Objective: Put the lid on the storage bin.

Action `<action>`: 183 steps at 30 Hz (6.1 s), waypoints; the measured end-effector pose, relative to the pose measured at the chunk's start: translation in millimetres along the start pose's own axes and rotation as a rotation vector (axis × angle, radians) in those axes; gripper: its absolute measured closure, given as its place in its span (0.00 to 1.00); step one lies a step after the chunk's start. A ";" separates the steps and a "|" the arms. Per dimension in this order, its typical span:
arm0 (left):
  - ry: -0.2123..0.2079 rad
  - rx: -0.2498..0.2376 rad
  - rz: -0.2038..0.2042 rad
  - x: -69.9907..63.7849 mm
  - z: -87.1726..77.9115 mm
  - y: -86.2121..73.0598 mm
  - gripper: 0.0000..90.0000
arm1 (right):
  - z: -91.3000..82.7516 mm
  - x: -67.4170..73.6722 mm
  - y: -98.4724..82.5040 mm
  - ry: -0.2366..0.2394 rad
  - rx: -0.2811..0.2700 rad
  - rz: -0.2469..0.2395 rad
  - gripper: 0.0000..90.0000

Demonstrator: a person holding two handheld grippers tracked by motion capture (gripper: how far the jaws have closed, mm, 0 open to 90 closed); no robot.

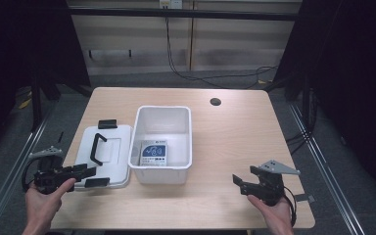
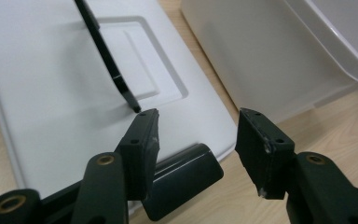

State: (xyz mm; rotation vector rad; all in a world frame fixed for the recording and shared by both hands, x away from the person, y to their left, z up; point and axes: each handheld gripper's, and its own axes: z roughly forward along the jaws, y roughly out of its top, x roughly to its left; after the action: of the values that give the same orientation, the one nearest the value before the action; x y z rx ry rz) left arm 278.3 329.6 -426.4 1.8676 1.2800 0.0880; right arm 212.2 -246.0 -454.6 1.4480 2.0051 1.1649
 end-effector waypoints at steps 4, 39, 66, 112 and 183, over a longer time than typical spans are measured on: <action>0.032 0.012 0.053 -4.7 -3.4 4.4 0.58 | 0.9 0.7 -0.2 0.003 0.012 -0.007 0.27; 0.138 0.152 -0.003 -6.8 -2.1 62.2 0.59 | 0.8 6.3 0.3 0.003 0.046 -0.024 0.28; 0.210 0.350 -0.107 9.6 31.8 110.8 0.64 | 3.1 9.0 0.8 0.019 0.069 -0.035 0.28; 0.487 0.609 -0.269 18.5 101.9 125.8 0.86 | 5.9 11.7 -0.1 0.040 0.099 -0.050 0.28; 0.324 0.485 -0.304 21.3 35.0 159.9 0.95 | 10.8 13.3 -2.3 0.045 0.155 -0.059 0.28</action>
State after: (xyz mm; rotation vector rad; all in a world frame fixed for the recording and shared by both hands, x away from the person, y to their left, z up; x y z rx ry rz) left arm 422.8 307.0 -349.8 2.0874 1.9317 -0.0954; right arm 213.7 -230.0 -460.7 1.4358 2.1961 1.0461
